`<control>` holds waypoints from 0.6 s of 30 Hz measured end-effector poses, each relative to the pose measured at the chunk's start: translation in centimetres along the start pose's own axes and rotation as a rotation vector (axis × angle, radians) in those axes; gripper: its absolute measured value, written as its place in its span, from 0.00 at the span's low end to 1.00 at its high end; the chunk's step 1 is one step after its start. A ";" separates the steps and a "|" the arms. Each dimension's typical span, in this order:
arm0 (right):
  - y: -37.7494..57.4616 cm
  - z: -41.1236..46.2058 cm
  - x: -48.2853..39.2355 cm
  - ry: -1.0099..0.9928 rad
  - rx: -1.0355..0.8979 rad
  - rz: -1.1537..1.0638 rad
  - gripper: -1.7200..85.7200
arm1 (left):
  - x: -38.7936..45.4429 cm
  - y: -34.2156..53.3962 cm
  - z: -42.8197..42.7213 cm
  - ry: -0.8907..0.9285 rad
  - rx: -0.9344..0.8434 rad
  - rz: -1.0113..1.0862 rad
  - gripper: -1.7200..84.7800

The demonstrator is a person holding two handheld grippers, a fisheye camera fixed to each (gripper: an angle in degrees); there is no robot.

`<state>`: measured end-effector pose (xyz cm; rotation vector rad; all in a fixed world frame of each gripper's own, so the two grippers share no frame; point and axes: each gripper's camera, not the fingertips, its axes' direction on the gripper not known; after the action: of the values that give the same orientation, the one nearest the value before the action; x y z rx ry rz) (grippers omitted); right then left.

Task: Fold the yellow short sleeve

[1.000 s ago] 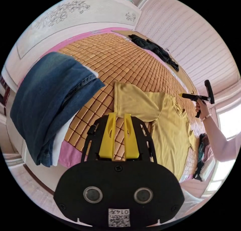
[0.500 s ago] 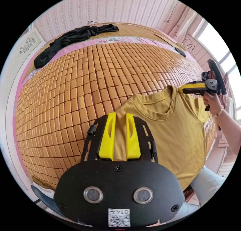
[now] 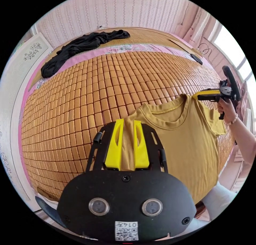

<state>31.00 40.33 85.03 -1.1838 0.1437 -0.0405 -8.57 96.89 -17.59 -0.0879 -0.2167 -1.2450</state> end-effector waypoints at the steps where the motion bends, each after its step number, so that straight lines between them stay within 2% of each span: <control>1: 0.4 -0.5 0.2 0.005 0.010 0.008 0.02 | -0.4 0.4 -0.9 0.005 0.019 -0.015 0.10; 6: 5.5 -4.1 0.1 -0.031 0.054 0.032 0.02 | -4.1 9.4 -8.9 -0.067 0.112 -0.210 0.08; 10: 7.6 -3.4 -4.6 -0.174 -0.013 -0.053 0.02 | -6.6 18.5 -10.2 -0.160 0.024 -0.461 0.06; 14: 7.3 -0.4 -15.3 -0.390 -0.078 -0.245 0.02 | -8.2 26.2 -10.4 -0.198 0.002 -0.671 0.06; 18: 5.2 2.3 -28.1 -0.484 -0.110 -0.432 0.03 | -10.2 29.1 -9.3 -0.083 0.041 -0.769 0.10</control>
<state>3.26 47.39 83.57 -1.2845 -0.5424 -0.1246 16.98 113.95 -27.30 -0.0182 -0.3669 -2.0029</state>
